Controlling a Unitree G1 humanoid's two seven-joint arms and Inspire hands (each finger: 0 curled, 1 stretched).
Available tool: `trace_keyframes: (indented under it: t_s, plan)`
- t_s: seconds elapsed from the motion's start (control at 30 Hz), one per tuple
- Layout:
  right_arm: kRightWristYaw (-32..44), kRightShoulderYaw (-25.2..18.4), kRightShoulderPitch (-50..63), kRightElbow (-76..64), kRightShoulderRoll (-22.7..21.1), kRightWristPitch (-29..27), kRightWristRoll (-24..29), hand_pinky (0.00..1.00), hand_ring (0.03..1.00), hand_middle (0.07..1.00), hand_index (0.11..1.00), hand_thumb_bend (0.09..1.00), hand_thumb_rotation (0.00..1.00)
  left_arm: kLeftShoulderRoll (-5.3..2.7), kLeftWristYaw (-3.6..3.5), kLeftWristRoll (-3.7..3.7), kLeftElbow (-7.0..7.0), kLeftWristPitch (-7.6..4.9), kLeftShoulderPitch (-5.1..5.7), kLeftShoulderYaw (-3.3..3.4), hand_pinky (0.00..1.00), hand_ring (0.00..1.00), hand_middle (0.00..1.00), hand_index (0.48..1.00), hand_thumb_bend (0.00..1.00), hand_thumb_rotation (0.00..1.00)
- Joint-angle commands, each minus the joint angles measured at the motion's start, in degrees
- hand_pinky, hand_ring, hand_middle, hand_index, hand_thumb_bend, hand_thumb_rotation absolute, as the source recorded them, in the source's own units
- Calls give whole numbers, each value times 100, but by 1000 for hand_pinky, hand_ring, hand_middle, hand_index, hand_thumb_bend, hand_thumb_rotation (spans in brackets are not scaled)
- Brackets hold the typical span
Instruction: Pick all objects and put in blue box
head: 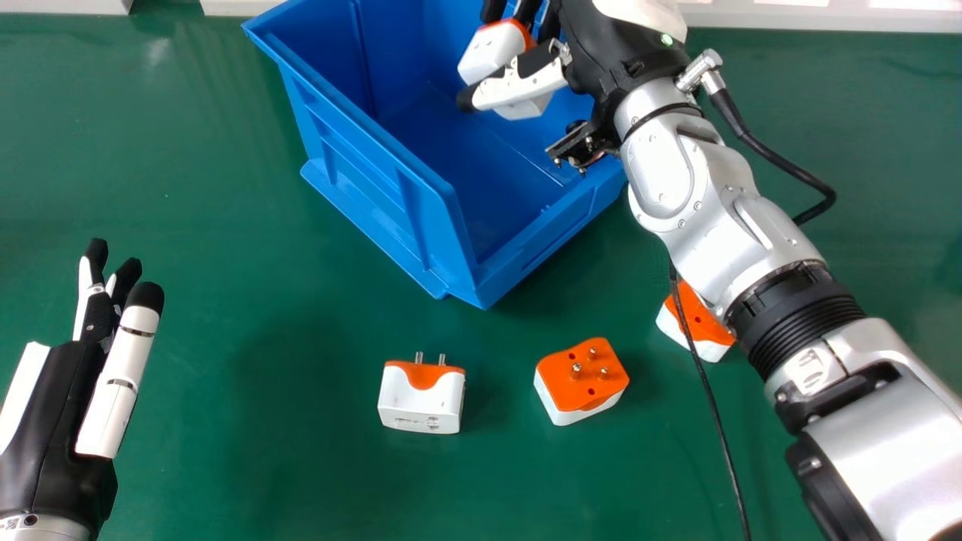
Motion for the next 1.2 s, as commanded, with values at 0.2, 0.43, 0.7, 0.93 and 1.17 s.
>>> trace_keyframes:
  t_s: [0.2, 0.43, 0.7, 0.93, 1.17]
  plan:
    - [28, 11, -62, -322, -45, 31, -5, 734, 886, 942, 937, 514, 833, 5, 33, -20, -102, -44, 1, 14, 1000, 1000, 1000, 983, 439, 926]
    - [14, 54, -32, -321, -75, 151, -85, 746, 902, 958, 950, 509, 855, -3, 61, 5, -89, -46, -40, -12, 1000, 1000, 1000, 982, 432, 923]
    - [58, 27, 159, -639, -184, 180, -91, 774, 925, 977, 971, 525, 908, 1, 92, 54, -56, -60, -86, -47, 1000, 1000, 1000, 979, 429, 911]
    - [357, -68, 625, -1509, -501, 324, -66, 782, 930, 981, 976, 528, 932, 9, 145, 79, -13, -33, -153, -104, 1000, 1000, 999, 978, 429, 903]
    - [1051, -448, 1938, -3751, -1033, 832, -28, 809, 939, 989, 987, 518, 937, -7, 232, 140, 145, 4, -358, -216, 1000, 1000, 1000, 979, 426, 901]
